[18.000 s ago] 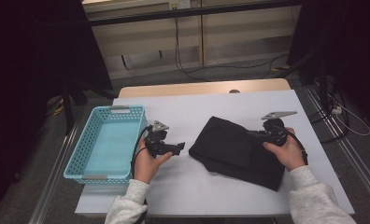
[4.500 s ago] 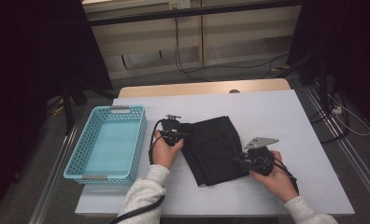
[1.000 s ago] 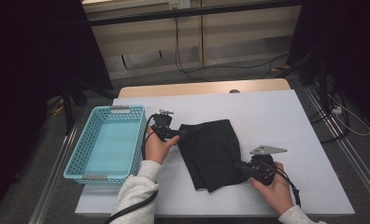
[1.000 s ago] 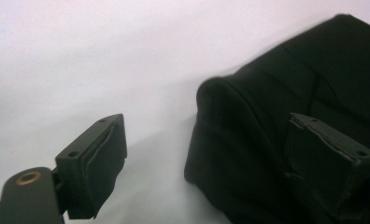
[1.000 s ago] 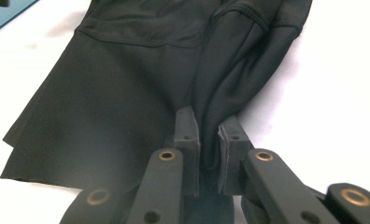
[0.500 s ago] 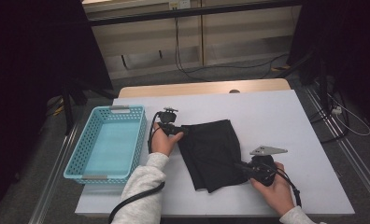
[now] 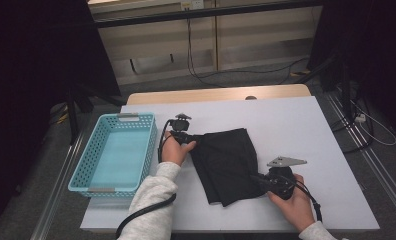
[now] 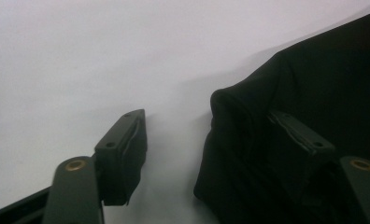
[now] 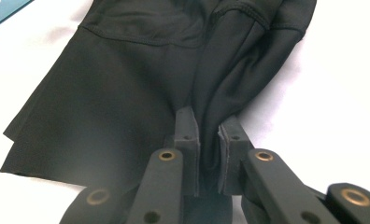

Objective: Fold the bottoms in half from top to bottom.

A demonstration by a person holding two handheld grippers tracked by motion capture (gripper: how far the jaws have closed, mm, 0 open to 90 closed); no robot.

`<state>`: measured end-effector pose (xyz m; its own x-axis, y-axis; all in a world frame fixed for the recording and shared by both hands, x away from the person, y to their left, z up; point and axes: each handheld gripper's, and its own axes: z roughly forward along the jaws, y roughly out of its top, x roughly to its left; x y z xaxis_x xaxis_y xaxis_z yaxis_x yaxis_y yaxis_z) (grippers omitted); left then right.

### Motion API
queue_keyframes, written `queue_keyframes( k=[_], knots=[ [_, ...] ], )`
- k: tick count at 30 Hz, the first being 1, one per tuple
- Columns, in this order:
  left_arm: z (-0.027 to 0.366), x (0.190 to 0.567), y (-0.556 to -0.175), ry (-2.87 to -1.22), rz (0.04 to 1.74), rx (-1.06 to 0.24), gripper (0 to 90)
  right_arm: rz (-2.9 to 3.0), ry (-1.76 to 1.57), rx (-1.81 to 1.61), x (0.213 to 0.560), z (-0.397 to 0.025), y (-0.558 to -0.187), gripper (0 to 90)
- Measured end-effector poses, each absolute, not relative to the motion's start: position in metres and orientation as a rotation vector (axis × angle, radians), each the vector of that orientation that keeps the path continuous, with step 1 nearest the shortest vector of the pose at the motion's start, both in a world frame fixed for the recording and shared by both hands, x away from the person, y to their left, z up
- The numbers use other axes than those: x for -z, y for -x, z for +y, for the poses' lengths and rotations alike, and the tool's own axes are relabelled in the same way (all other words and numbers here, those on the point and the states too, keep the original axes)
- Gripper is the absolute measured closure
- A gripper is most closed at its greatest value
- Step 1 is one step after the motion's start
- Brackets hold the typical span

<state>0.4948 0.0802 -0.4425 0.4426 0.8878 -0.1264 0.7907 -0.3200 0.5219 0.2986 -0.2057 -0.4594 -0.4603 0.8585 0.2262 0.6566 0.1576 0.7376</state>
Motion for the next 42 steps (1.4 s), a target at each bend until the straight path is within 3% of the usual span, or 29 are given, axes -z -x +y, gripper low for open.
queue_keyframes(
  k=[4,7,12,13,14,42],
  knots=[
    [0.076,0.44,-0.494,-2.196,1.426,-0.243,36.7,2.191,-1.469,-1.195,0.459,-0.205,-0.298,80.9],
    [0.076,0.438,-0.493,-2.185,1.449,-0.192,45.9,2.194,-1.469,-1.196,0.459,-0.205,-0.299,80.9],
    [0.072,0.436,-0.492,-2.17,1.473,-0.116,63.0,2.199,-1.461,-1.21,0.459,-0.205,-0.299,80.9],
    [0.072,0.437,-0.492,-2.16,1.468,-0.077,73.3,2.199,-1.462,-1.21,0.459,-0.205,-0.299,80.9],
    [0.072,0.437,-0.492,-2.165,1.458,-0.082,77.0,2.199,-1.462,-1.21,0.459,-0.205,-0.299,80.9],
    [0.072,0.403,-0.504,-2.253,1.504,0.003,82.8,2.177,-1.459,-1.266,0.454,-0.206,-0.299,81.0]
  ],
)
